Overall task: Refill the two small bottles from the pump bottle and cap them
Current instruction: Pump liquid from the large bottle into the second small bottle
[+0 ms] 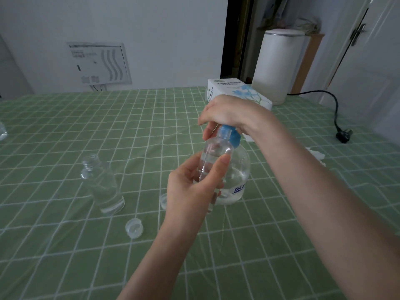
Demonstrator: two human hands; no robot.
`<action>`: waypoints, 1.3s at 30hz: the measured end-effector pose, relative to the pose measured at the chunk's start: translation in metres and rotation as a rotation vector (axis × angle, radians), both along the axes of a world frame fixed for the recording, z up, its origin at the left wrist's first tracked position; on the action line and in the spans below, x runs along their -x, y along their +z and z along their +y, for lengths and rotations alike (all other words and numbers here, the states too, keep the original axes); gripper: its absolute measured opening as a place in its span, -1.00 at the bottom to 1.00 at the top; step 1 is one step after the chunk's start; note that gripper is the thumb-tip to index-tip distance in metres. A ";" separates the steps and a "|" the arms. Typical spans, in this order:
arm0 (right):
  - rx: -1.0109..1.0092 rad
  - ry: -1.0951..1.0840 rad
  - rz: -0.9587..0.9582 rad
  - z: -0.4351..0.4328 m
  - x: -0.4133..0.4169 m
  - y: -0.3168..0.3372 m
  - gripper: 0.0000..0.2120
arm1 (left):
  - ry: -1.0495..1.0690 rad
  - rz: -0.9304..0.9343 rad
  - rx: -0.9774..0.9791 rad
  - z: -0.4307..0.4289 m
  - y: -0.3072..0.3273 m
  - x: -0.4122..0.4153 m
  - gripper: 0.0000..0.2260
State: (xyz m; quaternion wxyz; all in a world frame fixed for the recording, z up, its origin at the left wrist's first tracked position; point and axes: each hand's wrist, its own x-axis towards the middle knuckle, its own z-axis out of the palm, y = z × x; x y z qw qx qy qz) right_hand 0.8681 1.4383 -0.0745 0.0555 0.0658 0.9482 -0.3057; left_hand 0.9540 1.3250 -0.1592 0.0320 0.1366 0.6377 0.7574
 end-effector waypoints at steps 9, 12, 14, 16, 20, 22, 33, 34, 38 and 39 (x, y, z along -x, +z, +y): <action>0.050 -0.015 0.031 0.001 0.001 -0.007 -0.67 | 0.002 -0.010 0.017 -0.001 0.000 -0.001 -0.73; 0.007 -0.001 0.051 0.002 -0.001 -0.001 -0.67 | -0.006 -0.008 0.007 0.000 0.000 -0.001 -0.72; -0.030 0.011 0.051 0.002 0.000 0.003 -0.67 | -0.004 -0.006 0.001 0.000 0.000 0.000 -0.72; -0.046 0.020 0.037 0.001 0.000 0.004 -0.66 | -0.005 -0.003 -0.003 0.000 0.000 0.000 -0.73; -0.028 0.023 0.015 0.000 0.001 0.002 -0.67 | -0.004 0.001 -0.007 0.000 0.001 0.000 -0.73; -0.025 0.022 0.004 0.000 0.002 0.000 -0.67 | -0.007 0.003 -0.007 0.000 0.001 0.000 -0.74; -0.009 0.013 0.000 0.001 0.001 0.000 -0.66 | 0.008 -0.011 -0.014 0.001 0.000 -0.003 -0.75; -0.005 0.004 0.020 0.001 0.001 0.002 -0.66 | 0.010 -0.007 -0.016 0.001 0.001 -0.003 -0.74; 0.026 -0.013 0.023 0.001 -0.001 0.005 -0.69 | 0.007 0.000 -0.031 0.002 0.000 -0.002 -0.75; 0.030 -0.012 0.016 0.000 -0.001 0.004 -0.69 | 0.010 0.003 -0.026 0.002 0.000 -0.001 -0.75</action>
